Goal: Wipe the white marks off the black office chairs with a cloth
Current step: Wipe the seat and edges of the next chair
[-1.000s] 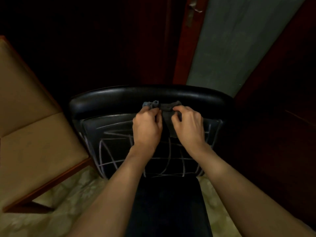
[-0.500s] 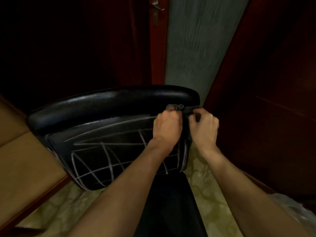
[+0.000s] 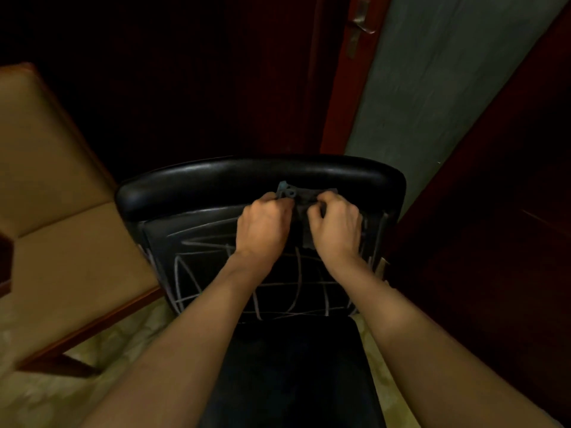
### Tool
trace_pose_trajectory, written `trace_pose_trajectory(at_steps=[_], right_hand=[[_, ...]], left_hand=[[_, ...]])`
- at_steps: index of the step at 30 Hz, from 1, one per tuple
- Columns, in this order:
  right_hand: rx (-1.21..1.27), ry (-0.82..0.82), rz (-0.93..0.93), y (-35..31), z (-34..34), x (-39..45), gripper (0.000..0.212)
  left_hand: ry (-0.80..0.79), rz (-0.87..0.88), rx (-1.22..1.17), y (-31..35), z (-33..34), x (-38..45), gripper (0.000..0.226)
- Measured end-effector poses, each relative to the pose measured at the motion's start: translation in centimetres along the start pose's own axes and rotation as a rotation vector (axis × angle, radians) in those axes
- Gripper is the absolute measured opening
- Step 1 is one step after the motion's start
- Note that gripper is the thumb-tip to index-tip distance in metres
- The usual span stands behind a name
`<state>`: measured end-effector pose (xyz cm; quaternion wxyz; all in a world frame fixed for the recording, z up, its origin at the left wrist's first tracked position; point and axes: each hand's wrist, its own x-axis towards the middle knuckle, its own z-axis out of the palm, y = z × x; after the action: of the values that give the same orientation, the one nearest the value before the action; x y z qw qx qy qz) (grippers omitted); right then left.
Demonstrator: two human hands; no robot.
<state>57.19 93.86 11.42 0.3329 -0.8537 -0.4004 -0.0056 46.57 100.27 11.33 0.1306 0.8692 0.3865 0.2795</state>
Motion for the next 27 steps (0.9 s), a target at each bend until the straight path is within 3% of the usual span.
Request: trace_pose_trajectory(at_steps=[7, 15, 21, 27], right_hand=[[-0.017, -0.124, -0.134, -6.3, 3.6, -1.2, 0.02], [0.044, -0.278, -0.284, -12.1, 7.2, -3.4, 0.022], [0.024, -0.232, -0.224, -6.6, 3.3, -1.1, 0.029], [-0.025, -0.063, -0.08, 3.5, -2.9, 1.0, 0.025]], left_hand=[[0.14, -0.061, 0.005, -7.3, -3.1, -2.2, 0.012], [0.227, -0.362, -0.013, -12.7, -6.2, -5.0, 0.02], [0.254, -0.31, -0.138, -7.1, -2.7, -2.9, 0.019], [0.128, -0.116, -0.236, 2.9, 3.2, -0.3, 0.016]])
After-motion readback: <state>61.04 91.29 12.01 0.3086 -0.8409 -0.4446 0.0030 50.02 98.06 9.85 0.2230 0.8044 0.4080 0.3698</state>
